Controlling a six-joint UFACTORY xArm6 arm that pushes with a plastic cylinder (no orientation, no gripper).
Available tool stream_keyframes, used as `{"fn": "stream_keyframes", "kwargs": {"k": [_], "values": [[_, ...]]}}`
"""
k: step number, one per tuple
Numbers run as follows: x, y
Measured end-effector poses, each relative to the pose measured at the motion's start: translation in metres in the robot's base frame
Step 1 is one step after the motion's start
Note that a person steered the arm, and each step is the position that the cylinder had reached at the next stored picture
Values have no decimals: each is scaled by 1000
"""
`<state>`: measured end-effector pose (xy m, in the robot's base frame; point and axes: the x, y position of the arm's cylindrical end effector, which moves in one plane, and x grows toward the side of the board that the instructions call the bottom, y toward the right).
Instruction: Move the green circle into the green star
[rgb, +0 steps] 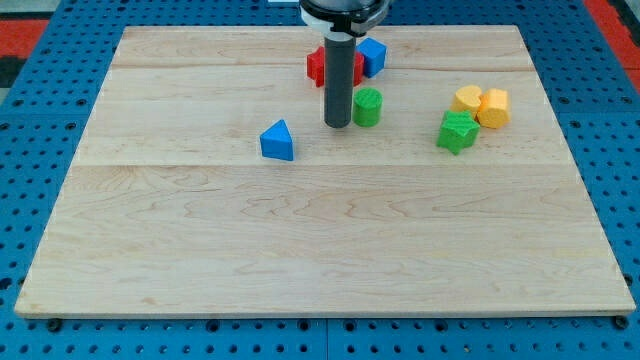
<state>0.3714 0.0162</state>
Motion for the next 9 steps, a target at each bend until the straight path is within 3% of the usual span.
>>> {"fn": "stream_keyframes", "kwargs": {"k": [1,2,3,4,5,7,8,9], "values": [[-34,5],[-36,52],[-3,93],[-4,90],[39,77],[86,71],[130,89],[124,114]]}}
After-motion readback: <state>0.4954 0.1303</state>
